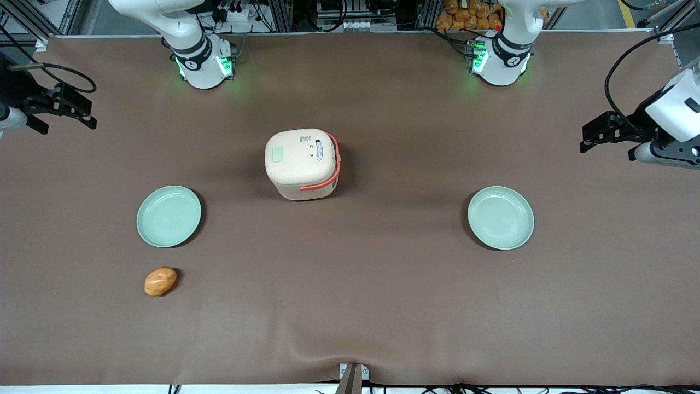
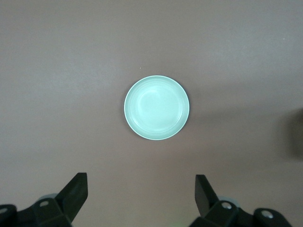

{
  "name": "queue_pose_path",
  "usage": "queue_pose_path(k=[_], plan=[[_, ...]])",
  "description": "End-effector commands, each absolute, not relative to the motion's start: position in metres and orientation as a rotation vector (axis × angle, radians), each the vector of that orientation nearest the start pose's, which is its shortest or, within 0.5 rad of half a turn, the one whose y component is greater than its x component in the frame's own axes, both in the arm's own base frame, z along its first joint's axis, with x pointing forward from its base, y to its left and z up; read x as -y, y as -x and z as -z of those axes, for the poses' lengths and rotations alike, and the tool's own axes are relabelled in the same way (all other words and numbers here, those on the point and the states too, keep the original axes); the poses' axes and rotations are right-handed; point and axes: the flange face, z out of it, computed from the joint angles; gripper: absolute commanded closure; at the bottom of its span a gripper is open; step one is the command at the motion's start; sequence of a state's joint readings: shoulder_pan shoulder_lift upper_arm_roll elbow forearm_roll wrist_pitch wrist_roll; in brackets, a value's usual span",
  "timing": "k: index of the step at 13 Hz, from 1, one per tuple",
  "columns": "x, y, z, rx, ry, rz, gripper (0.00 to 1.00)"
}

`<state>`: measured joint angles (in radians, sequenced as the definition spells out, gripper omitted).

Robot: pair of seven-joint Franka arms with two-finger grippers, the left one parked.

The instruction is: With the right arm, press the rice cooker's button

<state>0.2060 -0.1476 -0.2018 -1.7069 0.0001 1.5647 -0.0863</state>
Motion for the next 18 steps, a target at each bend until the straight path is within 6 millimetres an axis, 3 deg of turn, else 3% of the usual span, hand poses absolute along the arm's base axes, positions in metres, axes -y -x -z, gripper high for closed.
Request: queue_pose_path(k=[1,9,12,15,18], plan=[[0.006,-0.509,-0.641,0.151,3.13,0.006,0.0],[0.003,-0.514,-0.633,0.146,3.122,-0.017,0.0],[-0.011,-0.515,-0.629,0.184,3.116,-0.029,0.0],[-0.047,-0.515,-0.629,0.158,3.119,-0.019,0.0],[-0.097,-0.512,-0.623,0.093,3.128,-0.033,0.0]])
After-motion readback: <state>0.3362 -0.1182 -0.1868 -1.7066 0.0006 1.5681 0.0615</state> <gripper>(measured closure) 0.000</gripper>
